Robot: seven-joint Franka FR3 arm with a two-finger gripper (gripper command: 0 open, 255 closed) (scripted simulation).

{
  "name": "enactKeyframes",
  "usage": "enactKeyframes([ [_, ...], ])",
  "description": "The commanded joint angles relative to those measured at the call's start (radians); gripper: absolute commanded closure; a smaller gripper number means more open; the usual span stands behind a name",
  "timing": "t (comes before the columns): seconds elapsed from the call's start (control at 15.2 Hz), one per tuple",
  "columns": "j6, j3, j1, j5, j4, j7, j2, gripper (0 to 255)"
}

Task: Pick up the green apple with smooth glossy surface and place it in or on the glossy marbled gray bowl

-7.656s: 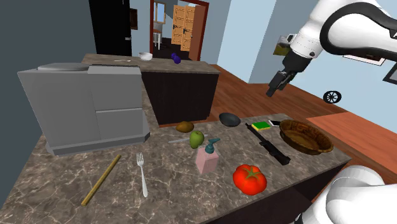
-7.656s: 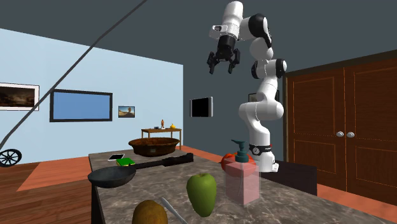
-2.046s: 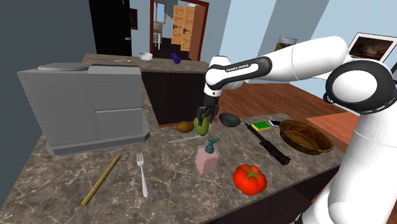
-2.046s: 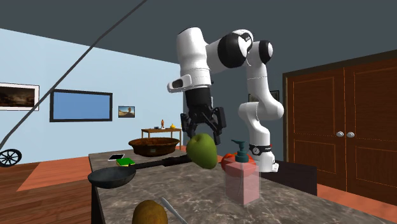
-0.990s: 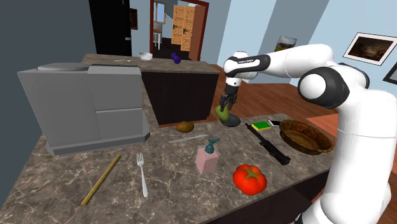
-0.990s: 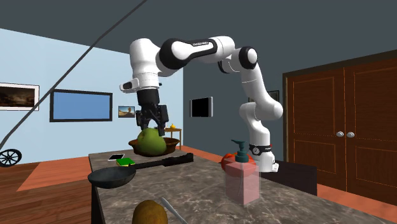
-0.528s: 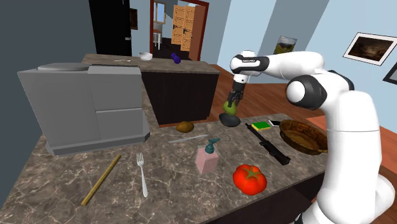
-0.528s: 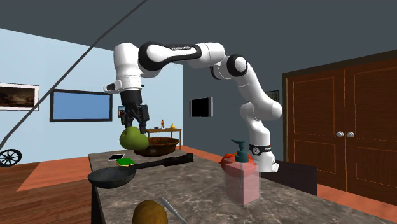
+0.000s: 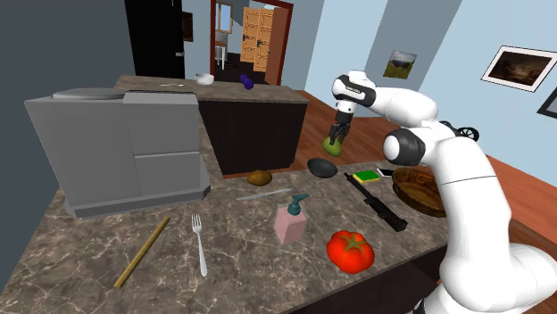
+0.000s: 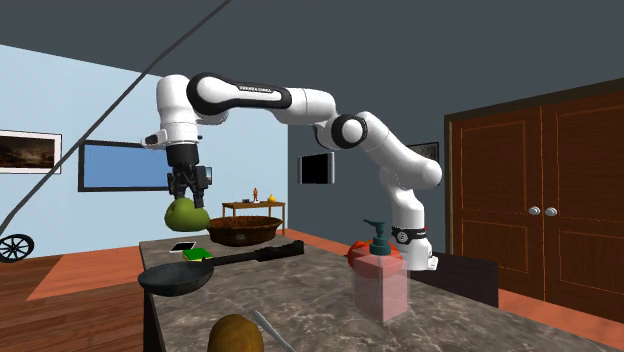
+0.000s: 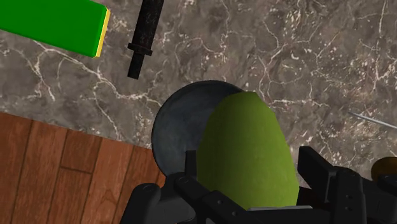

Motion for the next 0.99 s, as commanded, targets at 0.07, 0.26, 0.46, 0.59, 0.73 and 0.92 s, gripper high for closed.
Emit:
enactKeyframes([
  [0.07, 0.035, 0.0, 0.001, 0.001, -0.033, -0.007, 0.003, 255],
  [0.26, 0.082, -0.001, 0.006, 0.001, -0.088, -0.012, -0.005, 255],
  [0.46, 0.123, -0.001, 0.01, 0.002, -0.131, -0.016, -0.007, 255],
  [0.59, 0.149, -0.001, 0.012, 0.003, -0.156, -0.018, -0.005, 255],
  [0.73, 0.173, -0.001, 0.013, 0.003, -0.177, -0.021, -0.002, 255],
  [0.92, 0.209, 0.0, 0.015, 0.005, -0.206, -0.024, 0.006, 255],
])
